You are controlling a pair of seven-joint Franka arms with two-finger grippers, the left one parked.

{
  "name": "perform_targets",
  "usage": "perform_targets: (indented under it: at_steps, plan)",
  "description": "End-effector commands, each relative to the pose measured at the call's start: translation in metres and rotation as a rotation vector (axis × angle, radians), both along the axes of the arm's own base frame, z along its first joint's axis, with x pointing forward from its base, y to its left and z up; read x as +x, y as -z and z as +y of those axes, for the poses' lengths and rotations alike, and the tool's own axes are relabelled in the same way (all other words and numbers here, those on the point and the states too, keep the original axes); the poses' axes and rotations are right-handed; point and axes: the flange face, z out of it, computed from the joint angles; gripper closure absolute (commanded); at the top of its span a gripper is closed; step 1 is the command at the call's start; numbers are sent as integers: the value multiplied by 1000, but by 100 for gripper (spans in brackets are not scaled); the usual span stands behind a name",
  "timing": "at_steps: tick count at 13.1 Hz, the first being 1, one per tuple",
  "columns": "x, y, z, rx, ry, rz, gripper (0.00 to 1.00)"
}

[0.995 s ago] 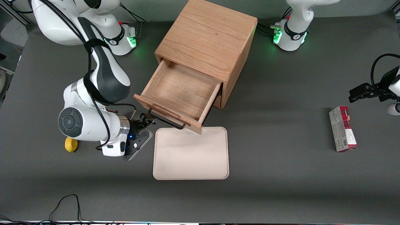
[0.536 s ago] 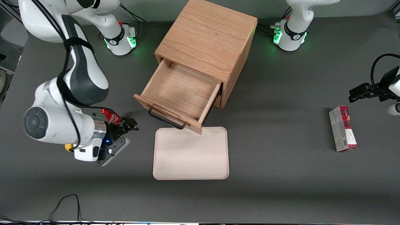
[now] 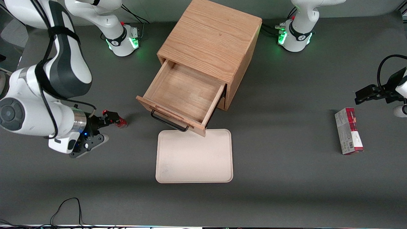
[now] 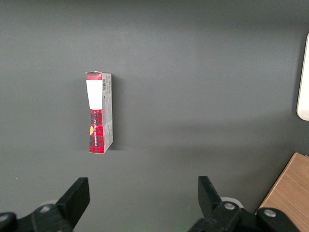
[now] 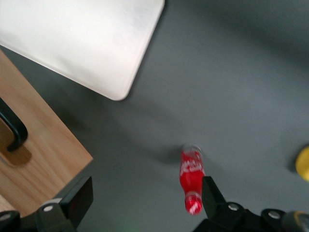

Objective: Open upper drawer

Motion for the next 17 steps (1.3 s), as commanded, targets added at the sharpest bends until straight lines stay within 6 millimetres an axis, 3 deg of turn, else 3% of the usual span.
perform_targets:
  at_steps: [1, 3, 5, 7, 12, 17]
  plan:
    - [-67, -19, -8, -51, 79, -60, 0]
    - [-101, -24, -22, -58, 91, -76, 0]
    - [-116, -34, -65, -30, 162, -65, 0]
    - [-117, -48, -73, -42, 181, 11, 0]
    - [-101, -76, -89, -32, 209, -41, 0]
    - [-100, -79, -139, -33, 295, -68, 0]
